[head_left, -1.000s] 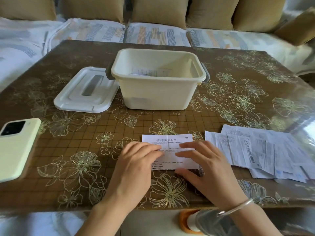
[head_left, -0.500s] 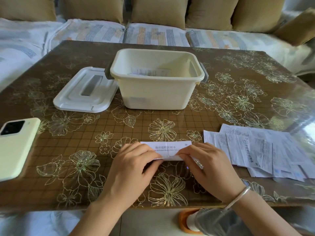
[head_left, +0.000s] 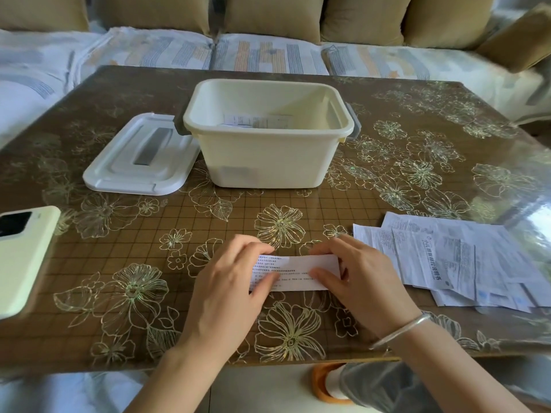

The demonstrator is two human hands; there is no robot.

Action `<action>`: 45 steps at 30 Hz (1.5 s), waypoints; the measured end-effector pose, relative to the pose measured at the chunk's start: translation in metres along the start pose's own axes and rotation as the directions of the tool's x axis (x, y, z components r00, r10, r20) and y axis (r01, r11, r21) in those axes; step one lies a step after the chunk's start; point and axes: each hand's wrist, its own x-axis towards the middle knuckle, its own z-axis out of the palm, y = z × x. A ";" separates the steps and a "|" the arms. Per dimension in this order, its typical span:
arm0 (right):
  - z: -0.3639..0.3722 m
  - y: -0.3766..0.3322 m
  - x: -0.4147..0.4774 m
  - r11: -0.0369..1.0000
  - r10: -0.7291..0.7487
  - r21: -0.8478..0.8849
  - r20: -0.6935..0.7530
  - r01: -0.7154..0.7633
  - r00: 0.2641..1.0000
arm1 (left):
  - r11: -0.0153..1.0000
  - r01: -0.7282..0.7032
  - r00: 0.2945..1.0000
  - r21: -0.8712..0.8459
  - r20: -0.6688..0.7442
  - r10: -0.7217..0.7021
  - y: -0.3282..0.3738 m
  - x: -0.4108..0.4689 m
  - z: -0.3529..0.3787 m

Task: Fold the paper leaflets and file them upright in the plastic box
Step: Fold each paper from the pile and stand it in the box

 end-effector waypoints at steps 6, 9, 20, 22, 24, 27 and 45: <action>-0.004 -0.004 0.006 0.992 0.074 -0.106 0.068 -0.067 0.995 | 0.985 -0.093 0.990 0.145 -0.088 0.107 0.006 -0.002 0.001; -0.010 -0.010 0.012 0.986 0.125 -0.126 0.138 -0.107 0.983 | 0.986 -0.110 0.989 0.126 -0.086 0.121 0.008 -0.004 0.003; -0.021 -0.020 0.043 0.951 0.252 -0.276 0.441 -0.138 0.861 | 0.999 0.030 1.000 -0.033 0.008 -0.029 0.009 -0.004 0.003; -0.021 -0.020 0.040 0.956 0.239 -0.258 0.427 -0.136 0.872 | 0.999 0.039 0.999 -0.030 0.025 -0.039 0.010 -0.002 0.003; -0.023 -0.018 0.034 0.969 0.239 -0.153 0.390 -0.193 0.890 | 0.999 0.046 0.998 -0.024 0.039 -0.045 0.011 0.000 0.002; -0.026 -0.018 0.023 0.894 0.264 0.272 0.322 -0.356 0.909 | 0.999 0.045 0.997 -0.024 0.065 -0.044 0.009 0.002 0.001; 0.010 -0.025 -0.017 0.945 -0.318 0.124 0.143 0.302 0.937 | 0.949 0.178 0.939 -0.259 0.333 -0.085 -0.026 0.026 -0.045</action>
